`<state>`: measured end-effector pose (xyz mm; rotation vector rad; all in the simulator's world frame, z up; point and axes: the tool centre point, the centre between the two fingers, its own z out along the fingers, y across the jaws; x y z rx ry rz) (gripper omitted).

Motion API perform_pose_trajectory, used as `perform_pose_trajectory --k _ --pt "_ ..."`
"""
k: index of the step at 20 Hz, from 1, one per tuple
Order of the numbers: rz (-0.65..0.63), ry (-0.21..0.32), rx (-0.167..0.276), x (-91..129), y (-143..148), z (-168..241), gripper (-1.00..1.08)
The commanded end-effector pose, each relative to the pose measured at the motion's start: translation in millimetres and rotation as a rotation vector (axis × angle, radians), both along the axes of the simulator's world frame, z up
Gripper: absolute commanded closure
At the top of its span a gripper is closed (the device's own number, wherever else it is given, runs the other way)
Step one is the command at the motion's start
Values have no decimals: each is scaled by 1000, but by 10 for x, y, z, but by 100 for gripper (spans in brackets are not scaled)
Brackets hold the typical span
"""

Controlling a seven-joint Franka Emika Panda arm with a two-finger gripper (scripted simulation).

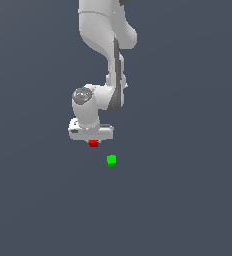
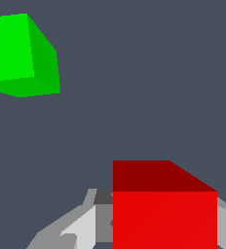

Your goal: Stack the red cube on top of the green cube.

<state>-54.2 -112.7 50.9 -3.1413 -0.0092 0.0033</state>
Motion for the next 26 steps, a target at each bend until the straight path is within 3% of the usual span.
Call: perform_pose_trajectory --k 1,12,19,26 --pt "0 -2 0 2 0 168 108" --pt "1 -2 0 8 1 678 108" --pt "1 -3 0 46 39 651 108" --pt "0 -3 0 264 270 509 108"
